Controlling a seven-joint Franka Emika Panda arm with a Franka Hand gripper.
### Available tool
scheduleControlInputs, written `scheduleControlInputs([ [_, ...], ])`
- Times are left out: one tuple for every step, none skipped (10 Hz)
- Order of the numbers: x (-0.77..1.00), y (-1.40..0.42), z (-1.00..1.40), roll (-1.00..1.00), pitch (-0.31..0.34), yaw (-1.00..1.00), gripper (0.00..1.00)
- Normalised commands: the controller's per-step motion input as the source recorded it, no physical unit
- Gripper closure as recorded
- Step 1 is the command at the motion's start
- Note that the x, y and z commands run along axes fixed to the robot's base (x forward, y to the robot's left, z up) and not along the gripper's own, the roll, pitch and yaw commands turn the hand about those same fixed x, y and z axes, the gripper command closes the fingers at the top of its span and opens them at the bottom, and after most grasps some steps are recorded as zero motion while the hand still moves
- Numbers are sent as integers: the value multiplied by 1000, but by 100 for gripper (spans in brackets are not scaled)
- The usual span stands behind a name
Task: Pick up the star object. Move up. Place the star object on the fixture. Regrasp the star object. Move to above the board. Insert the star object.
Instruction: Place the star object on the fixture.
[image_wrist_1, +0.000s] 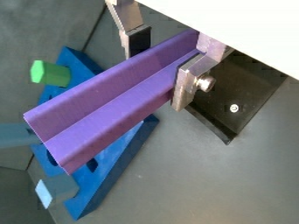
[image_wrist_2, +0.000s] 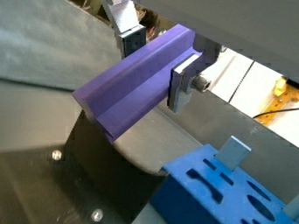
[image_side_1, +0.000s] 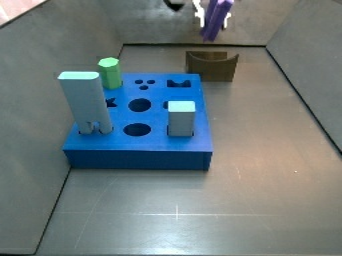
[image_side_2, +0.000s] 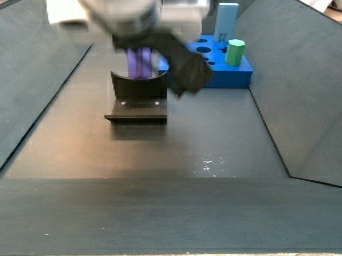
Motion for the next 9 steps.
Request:
scheduleControlInputs([
  [185, 125, -1000, -280, 61, -214, 100],
  [180, 122, -1000, -184, 16, -200, 100],
  [178, 122, -999, -164, -15, -180, 100],
  [142, 94, -768, -158, -43, -149, 100],
  [124, 79, -664, -153, -50, -131, 100],
  [100, 56, -461, -141, -65, -95, 100],
  [85, 43, -321, -135, -78, -68, 100],
  [64, 47, -233, -109, -80, -48, 100],
  [54, 41, -224, -110, -78, -28, 100],
])
